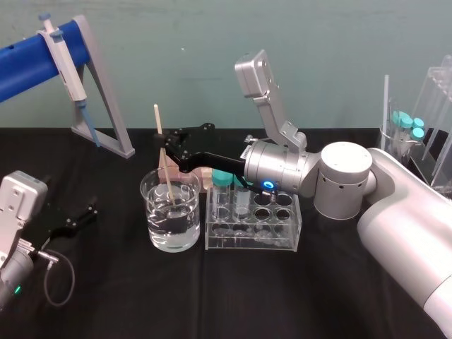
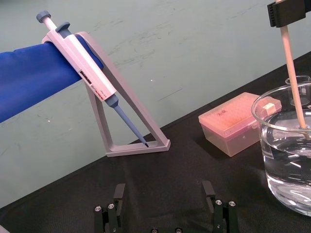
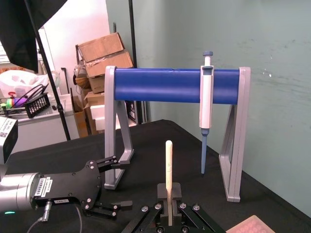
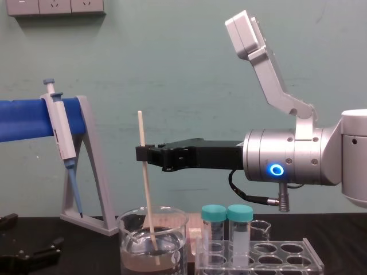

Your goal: Hold the thermometer with one hand and immerse one end into the beaker, then reinsert it into the test tube rack.

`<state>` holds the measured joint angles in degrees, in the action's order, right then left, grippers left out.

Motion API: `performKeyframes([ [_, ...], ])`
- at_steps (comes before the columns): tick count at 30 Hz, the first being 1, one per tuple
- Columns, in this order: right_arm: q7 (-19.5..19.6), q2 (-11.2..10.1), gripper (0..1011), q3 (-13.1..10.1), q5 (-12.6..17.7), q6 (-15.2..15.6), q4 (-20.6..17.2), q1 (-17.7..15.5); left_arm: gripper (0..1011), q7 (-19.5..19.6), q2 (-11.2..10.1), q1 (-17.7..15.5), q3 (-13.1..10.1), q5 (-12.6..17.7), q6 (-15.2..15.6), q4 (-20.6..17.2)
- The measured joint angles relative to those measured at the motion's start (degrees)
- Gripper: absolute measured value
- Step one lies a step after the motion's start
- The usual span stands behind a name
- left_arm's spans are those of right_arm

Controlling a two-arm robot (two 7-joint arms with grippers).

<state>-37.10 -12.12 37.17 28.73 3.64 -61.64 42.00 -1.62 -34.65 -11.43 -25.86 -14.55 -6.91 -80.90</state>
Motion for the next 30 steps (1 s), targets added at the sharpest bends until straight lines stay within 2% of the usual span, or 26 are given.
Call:
performKeyframes([
  [30, 0.00, 0.00, 45, 0.00, 0.00, 0.00, 0.00, 0.00, 1004, 0.00, 0.00, 0.00, 0.00, 0.00, 0.00, 0.00],
])
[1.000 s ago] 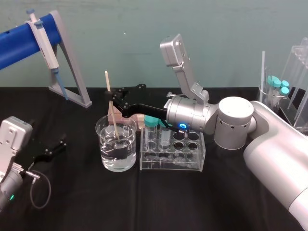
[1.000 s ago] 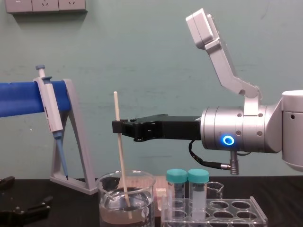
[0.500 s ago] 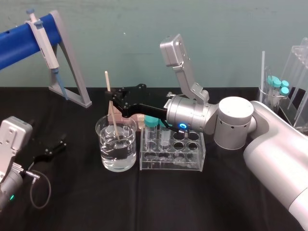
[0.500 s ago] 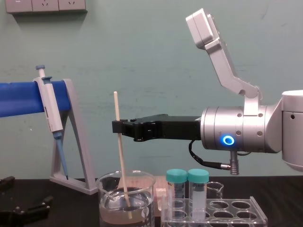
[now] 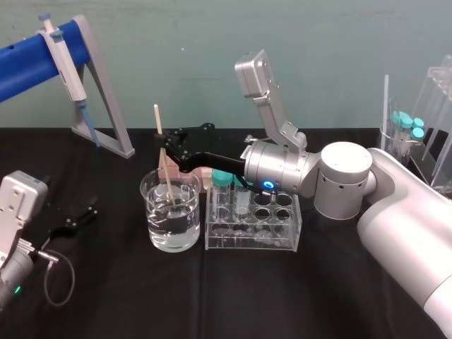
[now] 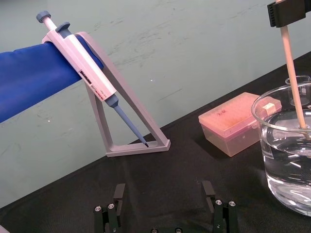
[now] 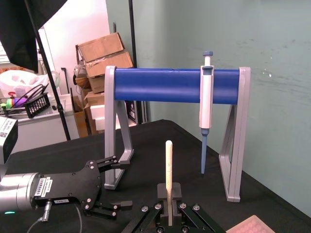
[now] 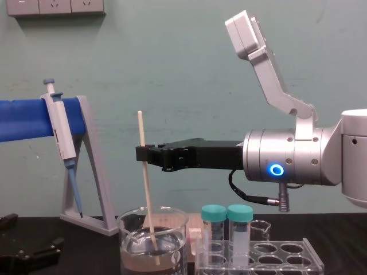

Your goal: Hold the thermometer with one hand and immerse one end into the beaker, then reinsert it into the test tube rack.

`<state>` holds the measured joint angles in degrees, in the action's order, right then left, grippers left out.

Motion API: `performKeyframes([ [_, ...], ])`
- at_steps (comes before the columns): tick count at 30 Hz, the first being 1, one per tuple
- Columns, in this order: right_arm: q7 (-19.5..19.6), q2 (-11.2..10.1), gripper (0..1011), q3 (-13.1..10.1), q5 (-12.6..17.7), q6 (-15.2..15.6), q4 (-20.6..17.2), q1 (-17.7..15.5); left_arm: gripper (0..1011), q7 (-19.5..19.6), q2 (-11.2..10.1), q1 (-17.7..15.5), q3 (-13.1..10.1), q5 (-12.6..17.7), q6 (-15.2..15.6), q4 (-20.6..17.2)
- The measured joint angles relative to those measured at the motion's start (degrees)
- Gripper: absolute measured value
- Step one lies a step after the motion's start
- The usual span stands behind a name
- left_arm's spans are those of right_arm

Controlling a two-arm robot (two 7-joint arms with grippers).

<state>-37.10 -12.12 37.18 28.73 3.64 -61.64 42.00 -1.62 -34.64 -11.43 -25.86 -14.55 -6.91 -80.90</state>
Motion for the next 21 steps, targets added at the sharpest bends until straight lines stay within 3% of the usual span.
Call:
performKeyframes([
  [21, 0.00, 0.00, 44, 0.00, 0.00, 0.00, 0.00, 0.00, 1004, 0.00, 0.00, 0.00, 0.00, 0.00, 0.00, 0.00],
])
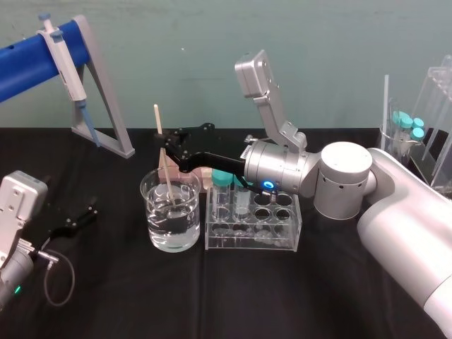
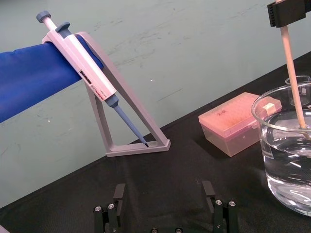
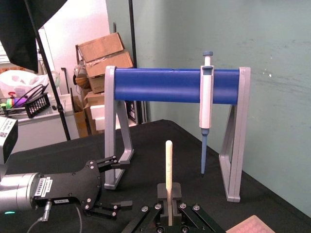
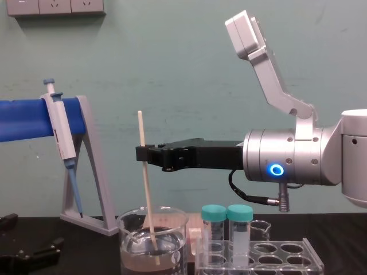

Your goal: Hold the thermometer with one hand and immerse one end into the beaker, then reinsert it into the test tube rack.

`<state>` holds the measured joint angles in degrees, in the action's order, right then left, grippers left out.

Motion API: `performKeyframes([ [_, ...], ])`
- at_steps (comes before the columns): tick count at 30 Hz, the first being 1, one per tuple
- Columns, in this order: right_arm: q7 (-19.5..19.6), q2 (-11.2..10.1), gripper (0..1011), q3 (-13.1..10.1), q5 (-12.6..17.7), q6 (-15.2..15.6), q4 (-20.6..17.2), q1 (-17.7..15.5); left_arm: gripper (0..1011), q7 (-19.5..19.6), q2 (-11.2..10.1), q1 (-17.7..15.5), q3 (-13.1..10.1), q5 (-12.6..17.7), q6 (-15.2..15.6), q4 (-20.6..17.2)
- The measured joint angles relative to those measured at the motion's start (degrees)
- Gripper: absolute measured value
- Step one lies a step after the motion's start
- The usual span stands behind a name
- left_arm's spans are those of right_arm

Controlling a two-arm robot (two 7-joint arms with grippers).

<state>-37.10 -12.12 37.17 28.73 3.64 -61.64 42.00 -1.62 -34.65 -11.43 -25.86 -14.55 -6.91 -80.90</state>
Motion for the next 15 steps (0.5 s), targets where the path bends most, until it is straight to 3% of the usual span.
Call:
performKeyframes([
  [15, -3.05, 0.21, 44, -0.99, 1.87, -0.16, 0.00, 0.70, 1004, 0.00, 0.00, 0.00, 0.00, 0.00, 0.00, 0.00],
])
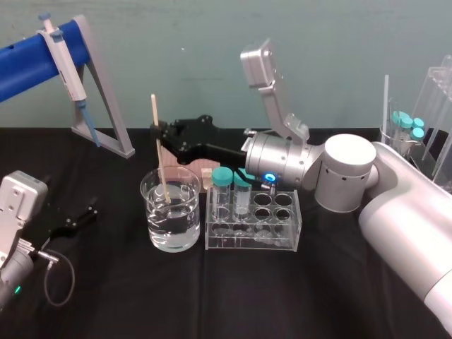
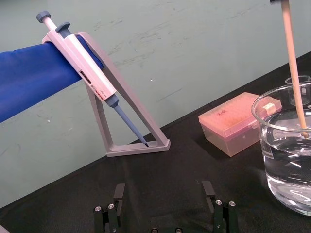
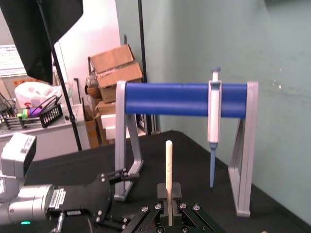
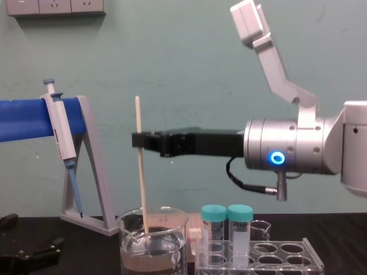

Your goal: Hold the thermometer with one hand and immerse one end into the beaker, then reinsert it into the test tube rack.

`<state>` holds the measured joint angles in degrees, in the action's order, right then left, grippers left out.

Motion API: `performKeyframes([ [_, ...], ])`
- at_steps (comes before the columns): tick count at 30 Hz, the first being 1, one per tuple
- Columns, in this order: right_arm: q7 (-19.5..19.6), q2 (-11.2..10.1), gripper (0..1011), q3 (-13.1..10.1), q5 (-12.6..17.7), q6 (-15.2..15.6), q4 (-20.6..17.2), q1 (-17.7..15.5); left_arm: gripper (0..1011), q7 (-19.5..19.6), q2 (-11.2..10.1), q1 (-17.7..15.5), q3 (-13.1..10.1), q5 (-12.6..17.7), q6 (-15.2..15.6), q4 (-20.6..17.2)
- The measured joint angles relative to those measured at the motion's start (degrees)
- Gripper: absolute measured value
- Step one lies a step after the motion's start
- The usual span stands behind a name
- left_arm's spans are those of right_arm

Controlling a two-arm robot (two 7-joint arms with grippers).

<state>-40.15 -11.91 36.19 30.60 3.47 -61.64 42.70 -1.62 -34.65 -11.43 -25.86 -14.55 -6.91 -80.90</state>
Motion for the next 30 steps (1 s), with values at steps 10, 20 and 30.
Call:
performKeyframes([
  [10, 0.47, -1.73, 44, -2.32, 2.93, 1.55, -4.06, 0.55, 1004, 0.00, 0.00, 0.00, 0.00, 0.00, 0.00, 0.00],
  [20, 1.10, -6.13, 44, -5.60, 8.44, 7.04, -10.39, 0.76, 1004, 0.00, 0.00, 0.00, 0.00, 0.00, 0.00, 0.00],
  [30, 6.13, -13.87, 44, -10.52, 13.76, 12.23, -19.92, -5.14, 1004, 0.00, 0.00, 0.00, 0.00, 0.00, 0.00, 0.00],
])
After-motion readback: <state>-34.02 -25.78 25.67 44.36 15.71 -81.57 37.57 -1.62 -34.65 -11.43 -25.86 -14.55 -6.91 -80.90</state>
